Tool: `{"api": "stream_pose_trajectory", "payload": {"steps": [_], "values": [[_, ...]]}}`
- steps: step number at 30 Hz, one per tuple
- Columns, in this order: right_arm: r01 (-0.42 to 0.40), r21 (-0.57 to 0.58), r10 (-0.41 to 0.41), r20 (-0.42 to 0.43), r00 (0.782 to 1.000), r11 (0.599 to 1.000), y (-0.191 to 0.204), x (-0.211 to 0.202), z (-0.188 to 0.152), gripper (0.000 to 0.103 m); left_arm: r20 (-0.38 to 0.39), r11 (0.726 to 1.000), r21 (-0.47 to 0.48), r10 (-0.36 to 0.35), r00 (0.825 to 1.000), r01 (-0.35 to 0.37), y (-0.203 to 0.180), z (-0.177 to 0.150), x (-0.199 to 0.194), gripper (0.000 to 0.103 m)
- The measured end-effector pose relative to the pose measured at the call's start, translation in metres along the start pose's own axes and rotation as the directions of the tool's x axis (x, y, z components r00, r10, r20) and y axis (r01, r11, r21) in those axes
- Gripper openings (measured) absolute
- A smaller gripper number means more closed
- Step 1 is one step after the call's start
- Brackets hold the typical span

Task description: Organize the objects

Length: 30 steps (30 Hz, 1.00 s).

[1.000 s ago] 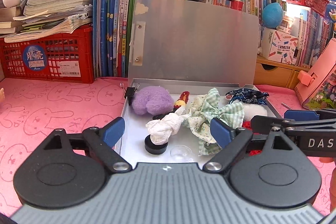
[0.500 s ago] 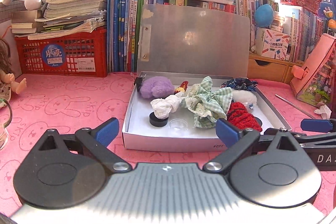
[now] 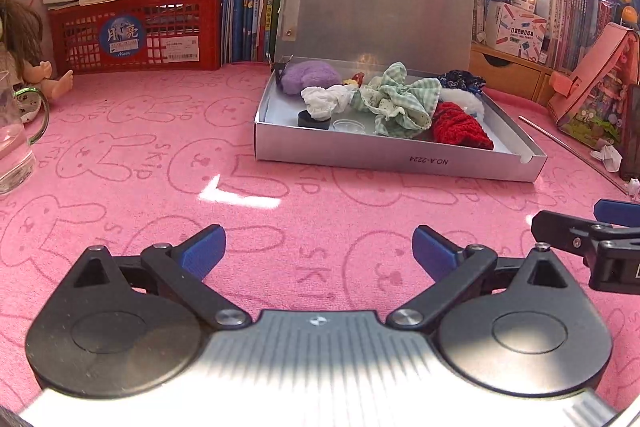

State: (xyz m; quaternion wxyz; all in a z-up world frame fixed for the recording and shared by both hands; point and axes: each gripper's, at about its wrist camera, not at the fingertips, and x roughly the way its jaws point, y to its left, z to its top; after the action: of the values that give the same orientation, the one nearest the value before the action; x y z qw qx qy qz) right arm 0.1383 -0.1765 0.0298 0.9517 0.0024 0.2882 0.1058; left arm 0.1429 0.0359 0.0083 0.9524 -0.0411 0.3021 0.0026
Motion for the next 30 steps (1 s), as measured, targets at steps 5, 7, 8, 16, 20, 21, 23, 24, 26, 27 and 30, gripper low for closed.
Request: {"api": "stream_pose_trajectory", "payload": {"steps": [5,7,8,16,20,21,23,24,26,27,30], "values": [[0.021,-0.021,-0.021,-0.016,1.000,1.000,0.005,-0.005,-0.019,0.103,-0.025,1.000,-0.002,0.001,1.000,-0.001,0.002,-0.010,-0.001,0.101],[0.027,-0.022,-0.027,-0.023,0.999,0.999,0.006,-0.005,-0.024,0.103,-0.030,1.000,0.003,0.001,1.000,-0.001,0.001,-0.013,0.000,0.101],[0.031,-0.022,-0.032,-0.028,0.999,0.999,0.006,-0.004,-0.027,0.103,-0.032,1.000,0.007,0.003,0.999,-0.002,0.001,-0.014,0.000,0.101],[0.051,-0.021,-0.052,-0.071,0.996,0.998,0.006,0.005,-0.038,0.103,-0.040,1.000,0.017,0.004,0.999,-0.003,-0.002,-0.014,0.002,0.103],[0.061,-0.017,-0.062,-0.081,0.995,0.998,0.006,0.006,-0.039,0.103,-0.046,0.999,0.031,0.015,0.999,-0.014,-0.004,-0.014,0.003,0.103],[0.061,-0.016,-0.062,-0.085,0.994,0.998,0.006,0.007,-0.039,0.103,-0.048,0.999,0.035,0.021,0.999,-0.019,-0.005,-0.014,0.004,0.103],[0.062,-0.016,-0.063,-0.088,0.994,0.998,0.006,0.007,-0.039,0.103,-0.050,0.999,0.040,0.024,0.998,-0.022,-0.006,-0.014,0.004,0.103],[0.063,-0.018,-0.064,-0.089,0.994,0.998,0.006,0.007,-0.039,0.103,-0.050,0.999,0.040,0.025,0.998,-0.023,-0.006,-0.014,0.004,0.103],[0.065,-0.021,-0.067,-0.093,0.993,0.998,0.007,0.007,-0.039,0.103,-0.049,0.999,0.037,0.024,0.998,-0.022,-0.005,-0.014,0.004,0.103],[0.066,-0.022,-0.067,-0.094,0.993,0.998,0.007,0.008,-0.039,0.103,-0.049,0.999,0.035,0.023,0.999,-0.021,-0.005,-0.014,0.004,0.103],[0.066,-0.022,-0.068,-0.096,0.993,0.998,0.007,0.008,-0.039,0.103,-0.049,0.999,0.033,0.022,0.999,-0.020,-0.005,-0.014,0.004,0.103]]}}
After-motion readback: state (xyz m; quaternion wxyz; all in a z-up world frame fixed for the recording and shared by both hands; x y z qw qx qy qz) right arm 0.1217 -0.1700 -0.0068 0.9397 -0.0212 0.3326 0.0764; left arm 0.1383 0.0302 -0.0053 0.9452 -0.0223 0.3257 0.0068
